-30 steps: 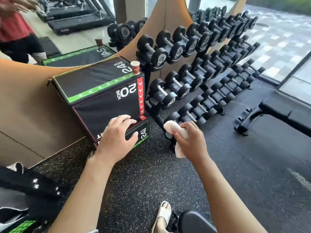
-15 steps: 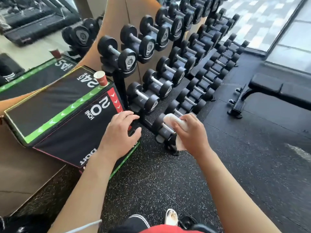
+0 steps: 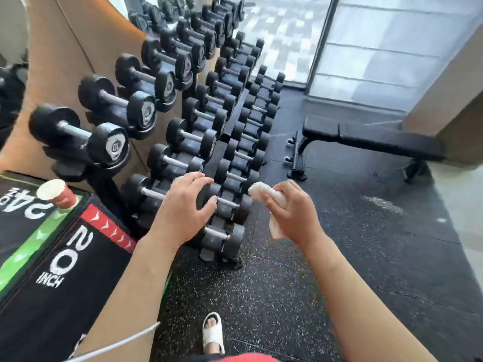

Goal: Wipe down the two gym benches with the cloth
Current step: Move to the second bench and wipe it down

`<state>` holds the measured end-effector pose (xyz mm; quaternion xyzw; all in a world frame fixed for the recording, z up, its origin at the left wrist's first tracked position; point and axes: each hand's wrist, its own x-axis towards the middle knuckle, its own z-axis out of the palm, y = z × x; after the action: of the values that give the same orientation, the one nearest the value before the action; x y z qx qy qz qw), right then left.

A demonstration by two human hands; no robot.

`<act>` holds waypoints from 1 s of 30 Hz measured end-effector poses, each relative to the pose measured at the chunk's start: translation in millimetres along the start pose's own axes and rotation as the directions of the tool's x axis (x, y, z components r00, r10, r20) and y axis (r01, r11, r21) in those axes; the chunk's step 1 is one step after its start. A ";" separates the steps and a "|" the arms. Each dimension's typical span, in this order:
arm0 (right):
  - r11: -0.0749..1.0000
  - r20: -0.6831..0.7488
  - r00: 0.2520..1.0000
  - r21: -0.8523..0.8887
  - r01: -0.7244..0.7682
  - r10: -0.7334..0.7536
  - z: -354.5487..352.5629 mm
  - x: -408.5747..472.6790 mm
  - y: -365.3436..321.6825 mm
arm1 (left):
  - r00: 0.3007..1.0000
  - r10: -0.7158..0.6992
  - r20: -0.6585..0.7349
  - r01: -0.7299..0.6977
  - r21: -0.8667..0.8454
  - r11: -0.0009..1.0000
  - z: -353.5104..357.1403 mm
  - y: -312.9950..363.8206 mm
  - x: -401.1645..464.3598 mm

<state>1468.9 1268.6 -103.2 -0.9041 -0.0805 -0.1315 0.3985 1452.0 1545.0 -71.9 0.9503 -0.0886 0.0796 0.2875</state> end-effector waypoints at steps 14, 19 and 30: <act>0.966 -0.324 0.934 -0.154 -0.209 0.151 -54.9 46.4 43.8 | 0.945 0.285 0.163 -0.259 -0.164 0.952 49.9 28.7 148.2; 0.953 -0.356 0.914 -0.151 -0.263 0.196 -78.7 56.5 86.2 | 0.920 0.333 0.205 -0.298 -0.184 0.936 88.3 60.1 189.6; 0.957 -0.407 0.891 -0.111 -0.267 0.202 -181.1 139.3 218.8 | 0.918 0.343 0.201 -0.326 -0.115 0.938 179.5 167.4 297.5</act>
<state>1624.9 993.5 -96.8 -0.8921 0.1219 -0.2666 0.3439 1723.2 1270.8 -70.2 0.9120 -0.2837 0.0194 0.2954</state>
